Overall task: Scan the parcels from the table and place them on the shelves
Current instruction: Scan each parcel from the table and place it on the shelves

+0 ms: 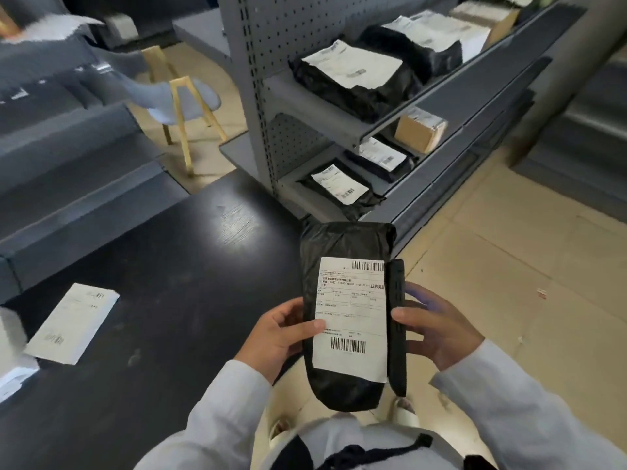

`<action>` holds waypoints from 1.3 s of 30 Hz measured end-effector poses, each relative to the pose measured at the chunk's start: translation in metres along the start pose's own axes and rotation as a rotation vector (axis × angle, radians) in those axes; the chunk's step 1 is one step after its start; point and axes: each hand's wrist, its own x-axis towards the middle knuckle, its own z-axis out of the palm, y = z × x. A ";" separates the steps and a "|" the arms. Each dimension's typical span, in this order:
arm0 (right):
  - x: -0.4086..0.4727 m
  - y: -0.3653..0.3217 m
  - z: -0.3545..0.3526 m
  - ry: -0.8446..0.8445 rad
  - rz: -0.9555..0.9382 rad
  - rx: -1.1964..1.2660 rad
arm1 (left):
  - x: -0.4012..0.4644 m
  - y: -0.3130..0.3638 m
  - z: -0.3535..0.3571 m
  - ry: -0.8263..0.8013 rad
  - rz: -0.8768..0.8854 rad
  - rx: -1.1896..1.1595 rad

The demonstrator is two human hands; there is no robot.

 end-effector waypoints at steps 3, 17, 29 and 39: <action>-0.001 -0.007 -0.044 0.023 -0.013 0.050 | 0.008 0.006 0.045 0.000 0.009 0.066; 0.004 -0.008 -0.281 0.101 -0.112 0.239 | 0.094 -0.003 0.269 -0.062 -0.013 0.199; 0.059 -0.034 -0.416 0.249 -0.143 0.375 | 0.229 0.021 0.399 -0.169 -0.060 0.357; 0.169 -0.150 -0.536 0.343 -0.052 0.258 | 0.400 0.085 0.502 -0.284 -0.114 0.290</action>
